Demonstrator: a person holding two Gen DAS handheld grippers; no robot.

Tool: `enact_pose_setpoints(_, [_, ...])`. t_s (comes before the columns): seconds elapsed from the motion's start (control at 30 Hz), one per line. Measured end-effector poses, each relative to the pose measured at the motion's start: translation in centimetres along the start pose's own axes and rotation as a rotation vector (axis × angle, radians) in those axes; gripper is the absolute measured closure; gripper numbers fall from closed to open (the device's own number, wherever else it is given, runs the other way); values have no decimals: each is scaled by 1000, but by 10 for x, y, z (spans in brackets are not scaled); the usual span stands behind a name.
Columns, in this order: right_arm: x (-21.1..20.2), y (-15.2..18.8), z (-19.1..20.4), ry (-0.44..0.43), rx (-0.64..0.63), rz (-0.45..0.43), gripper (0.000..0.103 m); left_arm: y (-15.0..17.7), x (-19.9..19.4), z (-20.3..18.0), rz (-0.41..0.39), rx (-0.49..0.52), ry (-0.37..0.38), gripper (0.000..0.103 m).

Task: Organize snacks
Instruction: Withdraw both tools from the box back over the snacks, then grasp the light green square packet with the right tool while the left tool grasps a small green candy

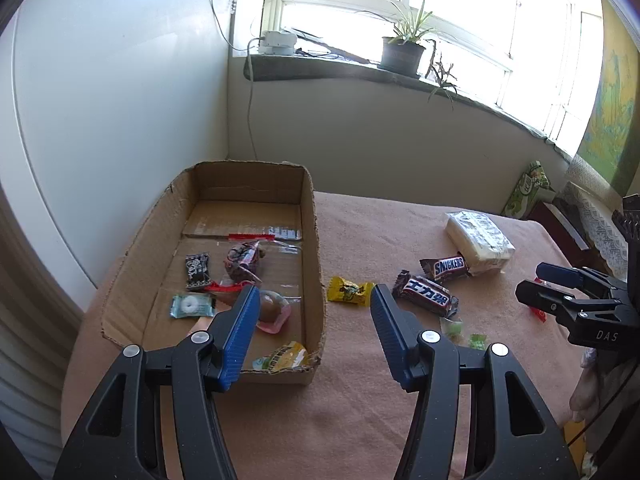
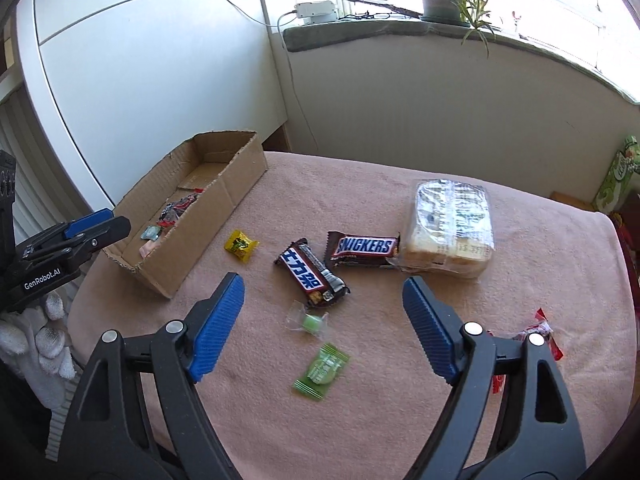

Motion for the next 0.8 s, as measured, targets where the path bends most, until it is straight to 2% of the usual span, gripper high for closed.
enact_pose_setpoints(0.23, [-18, 20, -55, 69, 88, 7, 19, 17, 16, -40, 56, 42, 66, 46])
enact_pose_setpoints(0.4, [-21, 33, -72, 74, 113, 22, 19, 27, 32, -62, 105, 56, 106, 46])
enact_pose_setpoints(0.67, [-4, 56, -39, 3, 72, 56, 19, 37, 52, -89, 166, 81, 172, 47])
enact_pose_setpoints(0.77, [10, 64, -23, -23, 44, 86, 27, 41, 59, -99, 191, 96, 199, 54])
enact_pose_setpoints(0.8, [15, 67, -18, -31, 35, 98, 34, 42, 61, -101, 199, 99, 206, 54])
Point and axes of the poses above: each gripper's, at about its wrist camera, not at the fingertips, and x roughly the way its jaws point, z to its left, y to its underside, the point moved 7 cm from there along x, roughly the way its jaws point, and after that the axes turned 1 degree about -x, right-handed, at the moved point
